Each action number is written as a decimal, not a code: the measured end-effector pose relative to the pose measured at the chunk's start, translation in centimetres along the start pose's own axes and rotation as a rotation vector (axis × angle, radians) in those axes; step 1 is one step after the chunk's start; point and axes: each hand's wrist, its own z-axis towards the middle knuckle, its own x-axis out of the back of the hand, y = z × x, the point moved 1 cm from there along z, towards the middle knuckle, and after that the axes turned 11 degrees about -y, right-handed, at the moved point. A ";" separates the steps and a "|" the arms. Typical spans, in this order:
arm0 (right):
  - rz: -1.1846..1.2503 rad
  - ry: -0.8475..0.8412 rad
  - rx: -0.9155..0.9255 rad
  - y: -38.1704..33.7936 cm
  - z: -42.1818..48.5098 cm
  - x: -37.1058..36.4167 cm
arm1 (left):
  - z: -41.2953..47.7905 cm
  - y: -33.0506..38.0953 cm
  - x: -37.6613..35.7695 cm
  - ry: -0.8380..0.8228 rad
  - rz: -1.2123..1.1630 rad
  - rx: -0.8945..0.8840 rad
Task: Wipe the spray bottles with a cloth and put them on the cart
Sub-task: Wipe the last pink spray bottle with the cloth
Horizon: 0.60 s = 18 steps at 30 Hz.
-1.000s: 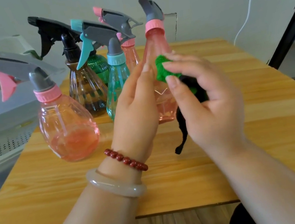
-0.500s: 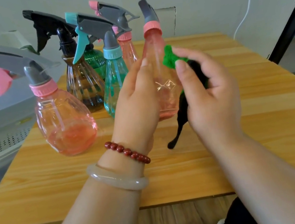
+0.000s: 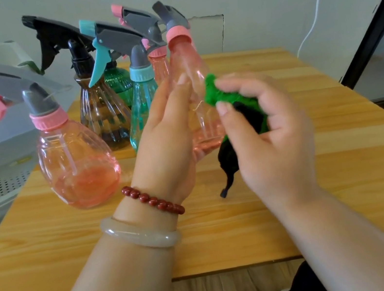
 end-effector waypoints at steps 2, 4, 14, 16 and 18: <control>-0.101 -0.053 0.132 0.1 -0.2 0.1 | 0.2 -0.1 0.1 0.022 -0.023 -0.011; -0.132 -0.031 0.129 0.6 -0.1 0.6 | 0.2 -0.1 0.0 0.019 -0.050 -0.023; -0.112 0.015 0.088 0.7 0.2 1.0 | 0.4 -0.5 -0.7 -0.005 -0.014 -0.025; -0.060 0.071 0.038 0.8 0.3 1.1 | 0.4 -0.4 -0.8 -0.018 0.000 -0.015; -0.085 0.034 0.078 0.4 -0.1 0.5 | 0.2 -0.7 -0.5 -0.030 -0.009 -0.031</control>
